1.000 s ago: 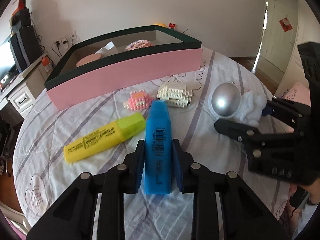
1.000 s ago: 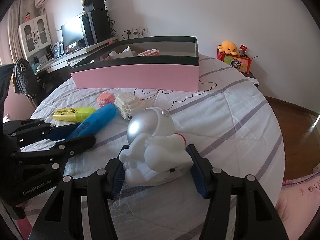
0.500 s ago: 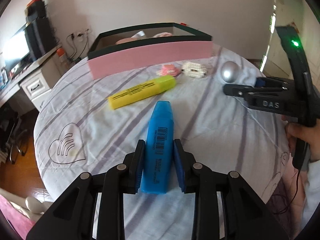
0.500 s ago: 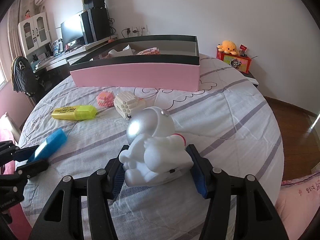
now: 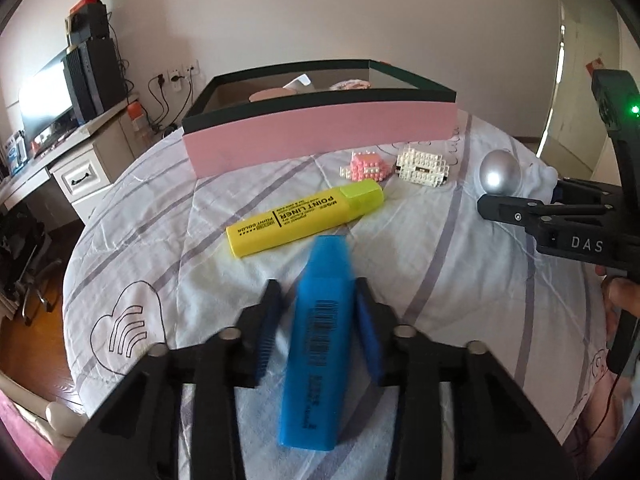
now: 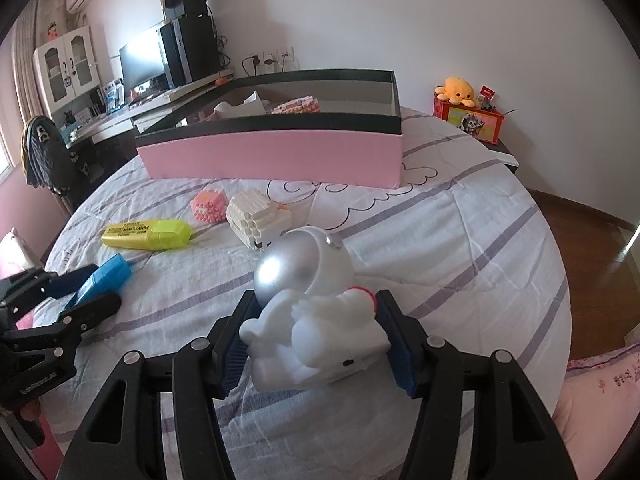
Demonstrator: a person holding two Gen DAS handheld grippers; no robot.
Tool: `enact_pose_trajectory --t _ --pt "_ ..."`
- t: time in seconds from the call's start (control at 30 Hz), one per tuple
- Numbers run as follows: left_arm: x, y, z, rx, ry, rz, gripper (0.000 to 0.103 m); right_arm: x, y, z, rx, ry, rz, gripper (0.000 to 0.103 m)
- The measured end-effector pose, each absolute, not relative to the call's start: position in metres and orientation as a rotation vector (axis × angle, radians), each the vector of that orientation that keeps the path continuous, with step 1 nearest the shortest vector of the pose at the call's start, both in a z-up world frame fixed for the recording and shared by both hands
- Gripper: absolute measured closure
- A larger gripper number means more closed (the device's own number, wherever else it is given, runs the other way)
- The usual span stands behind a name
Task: Organize rigid objects
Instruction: 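Lift and carry the blue highlighter and astronaut figure over the pink box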
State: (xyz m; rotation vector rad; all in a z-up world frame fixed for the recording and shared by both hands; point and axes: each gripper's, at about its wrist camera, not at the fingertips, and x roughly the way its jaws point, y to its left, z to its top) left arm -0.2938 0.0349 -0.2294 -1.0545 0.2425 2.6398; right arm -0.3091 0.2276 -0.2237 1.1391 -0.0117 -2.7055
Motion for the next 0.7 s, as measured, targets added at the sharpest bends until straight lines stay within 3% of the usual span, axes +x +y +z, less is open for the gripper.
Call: enact_pose_trajectory --t 0.33,0.7 --pt "-0.297 0.024 -0.209 -1.029 0.19 2.662 0.076 -0.302 0.23 -0.213 1.058 -0.071 -2.717 0.044" --pt "-0.275 0.003 -0.142 -0.805 0.164 2.826 0.076 -0.273 0.212 -0.15 0.819 -0.039 -2.747 0.044"
